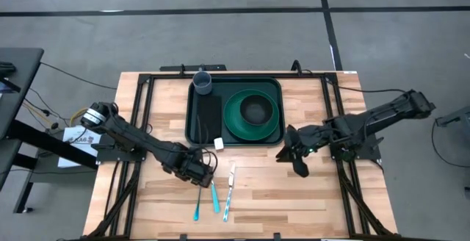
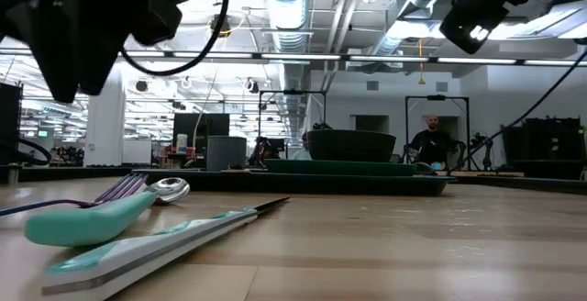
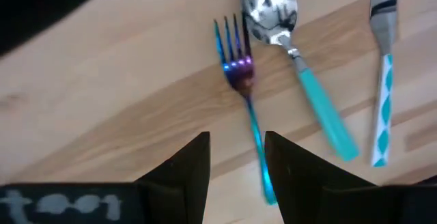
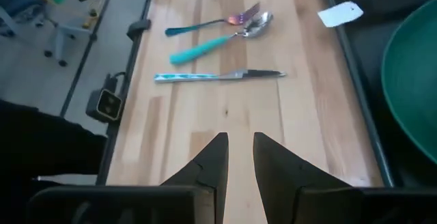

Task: Set up tray
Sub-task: Put the blue fork on the black napkin on the dark green tray

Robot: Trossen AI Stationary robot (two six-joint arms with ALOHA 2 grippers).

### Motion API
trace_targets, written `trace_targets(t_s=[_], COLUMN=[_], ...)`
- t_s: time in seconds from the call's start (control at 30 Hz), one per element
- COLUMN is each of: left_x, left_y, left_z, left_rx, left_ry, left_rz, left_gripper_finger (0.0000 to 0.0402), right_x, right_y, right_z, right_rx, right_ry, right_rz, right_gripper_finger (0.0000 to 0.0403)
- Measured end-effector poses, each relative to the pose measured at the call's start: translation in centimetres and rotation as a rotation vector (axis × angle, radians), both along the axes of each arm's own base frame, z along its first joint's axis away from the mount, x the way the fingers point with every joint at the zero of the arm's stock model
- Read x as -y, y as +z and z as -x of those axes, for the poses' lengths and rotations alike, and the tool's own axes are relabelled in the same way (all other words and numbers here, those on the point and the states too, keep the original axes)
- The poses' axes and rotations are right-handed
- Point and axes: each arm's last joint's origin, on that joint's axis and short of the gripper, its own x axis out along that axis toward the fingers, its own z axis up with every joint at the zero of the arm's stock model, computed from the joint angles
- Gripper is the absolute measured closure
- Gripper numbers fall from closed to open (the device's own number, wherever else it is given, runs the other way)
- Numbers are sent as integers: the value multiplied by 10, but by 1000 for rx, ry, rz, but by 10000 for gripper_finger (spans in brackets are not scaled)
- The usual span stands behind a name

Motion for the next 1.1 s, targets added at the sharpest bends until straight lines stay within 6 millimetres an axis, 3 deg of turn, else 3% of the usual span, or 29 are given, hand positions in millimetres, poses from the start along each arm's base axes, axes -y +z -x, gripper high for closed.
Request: trace_targets(t_s=[0.23, 0.53, 0.83, 1.1], left_x=[7, 22, 46, 57], left_y=[-16, -18, -60, -84], left_z=[1, 1, -12, -16], left_rx=[52, 70, -1, -30], left_ry=[78, 93, 58, 88], left_rz=[43, 80, 124, 123], left_gripper_finger=[276, 276, 276, 276], right_x=[-7, -13, -13, -13], right_y=[-8, -11, -8, -9], right_z=[-17, -34, -36, -35], right_rx=[29, -25, -22, -24], right_ry=[27, 95, 96, 93], right_rz=[11, 71, 76, 78], right_gripper_finger=[339, 339, 339, 339])
